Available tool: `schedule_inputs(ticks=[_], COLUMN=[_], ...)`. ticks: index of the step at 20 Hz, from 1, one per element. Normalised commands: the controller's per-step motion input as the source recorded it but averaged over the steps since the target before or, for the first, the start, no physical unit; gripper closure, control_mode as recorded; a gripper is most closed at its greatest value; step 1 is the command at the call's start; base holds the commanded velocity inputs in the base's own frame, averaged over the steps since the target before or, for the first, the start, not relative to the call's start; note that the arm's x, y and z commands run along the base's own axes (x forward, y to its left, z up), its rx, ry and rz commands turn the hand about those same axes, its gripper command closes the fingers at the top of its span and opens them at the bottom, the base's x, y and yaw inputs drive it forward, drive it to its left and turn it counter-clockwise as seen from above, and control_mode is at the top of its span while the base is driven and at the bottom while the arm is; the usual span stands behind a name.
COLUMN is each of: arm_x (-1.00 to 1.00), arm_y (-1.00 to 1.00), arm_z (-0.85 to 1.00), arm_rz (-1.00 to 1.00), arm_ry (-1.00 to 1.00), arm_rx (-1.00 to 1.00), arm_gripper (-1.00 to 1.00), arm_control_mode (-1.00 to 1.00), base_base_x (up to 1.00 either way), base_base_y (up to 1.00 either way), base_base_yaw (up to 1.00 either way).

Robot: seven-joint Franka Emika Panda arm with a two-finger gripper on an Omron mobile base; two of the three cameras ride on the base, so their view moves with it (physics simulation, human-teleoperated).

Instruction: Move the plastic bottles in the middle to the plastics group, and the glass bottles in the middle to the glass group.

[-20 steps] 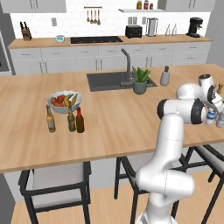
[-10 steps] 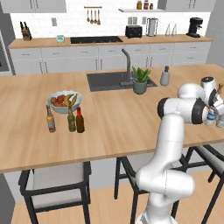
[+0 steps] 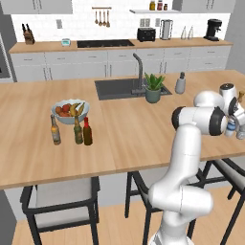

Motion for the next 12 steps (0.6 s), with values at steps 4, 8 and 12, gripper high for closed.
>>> schedule_inputs(ticks=[4, 8, 12], arm_x=[0.0, 0.0, -0.09], arm_y=[0.0, 0.0, 0.02], arm_z=[0.29, 0.39, 0.85], arm_rz=[0.0, 0.0, 0.0], arm_ry=[0.0, 0.0, 0.0], arm_rx=[-0.04, -0.04, -0.01], arm_gripper=[-1.0, -1.0, -1.0], arm_control_mode=[-1.0, -1.0, -1.0], base_base_x=[0.0, 0.0, 0.0], base_base_y=[0.0, 0.0, 0.0], base_base_yaw=[0.0, 0.0, 0.0])
